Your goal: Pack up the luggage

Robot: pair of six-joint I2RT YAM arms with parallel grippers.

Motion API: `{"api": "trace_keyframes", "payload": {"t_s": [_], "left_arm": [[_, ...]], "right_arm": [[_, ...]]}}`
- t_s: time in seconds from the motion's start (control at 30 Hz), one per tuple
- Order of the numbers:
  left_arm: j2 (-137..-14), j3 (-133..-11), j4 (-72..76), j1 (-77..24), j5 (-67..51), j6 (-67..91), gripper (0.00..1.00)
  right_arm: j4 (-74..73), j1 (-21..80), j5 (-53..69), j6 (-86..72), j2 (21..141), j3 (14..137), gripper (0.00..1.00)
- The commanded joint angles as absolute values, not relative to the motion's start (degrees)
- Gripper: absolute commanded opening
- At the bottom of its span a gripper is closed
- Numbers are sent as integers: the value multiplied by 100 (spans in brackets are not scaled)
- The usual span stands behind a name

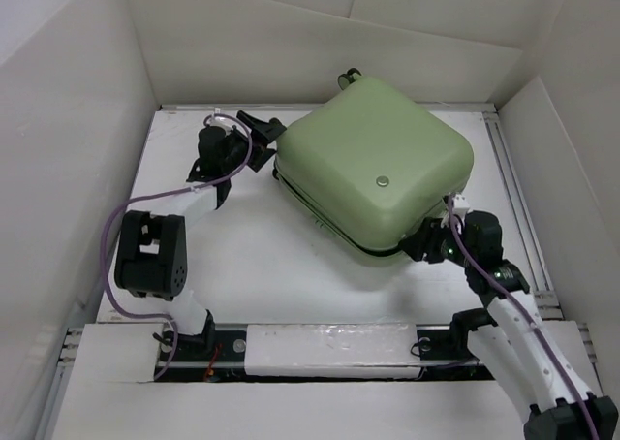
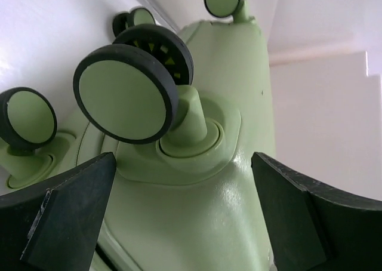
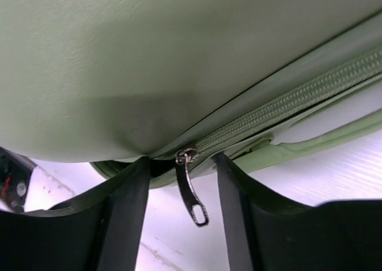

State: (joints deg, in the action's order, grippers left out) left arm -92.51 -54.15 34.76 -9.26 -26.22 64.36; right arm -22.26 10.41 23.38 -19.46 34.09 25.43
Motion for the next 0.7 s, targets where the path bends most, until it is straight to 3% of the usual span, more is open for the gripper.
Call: {"api": "trace_keyframes", "payload": {"t_s": [0.0,0.23,0.43,0.53,0.67], "left_arm": [[-9596,-6116,3437,-888,-2339,6346,93],[-10326,-7065,3384,-888,-2154,6346,87],[-10906,-7926,3234,-686,-2232,6213,67],[-11136,-8033,3234,-554,-2303,6214,67],[-11346,-8200,3182,-554,-2303,6064,69]], "right_arm": [[-986,1099,2847,-1707,4224,2715,52],[-659,1099,3225,-1477,5219,3278,49],[-1282,1423,2419,-1274,4774,3428,70],[-1414,1616,1997,-1512,4185,3313,71],[-1380,1617,1916,-1573,4271,3146,71]]}}
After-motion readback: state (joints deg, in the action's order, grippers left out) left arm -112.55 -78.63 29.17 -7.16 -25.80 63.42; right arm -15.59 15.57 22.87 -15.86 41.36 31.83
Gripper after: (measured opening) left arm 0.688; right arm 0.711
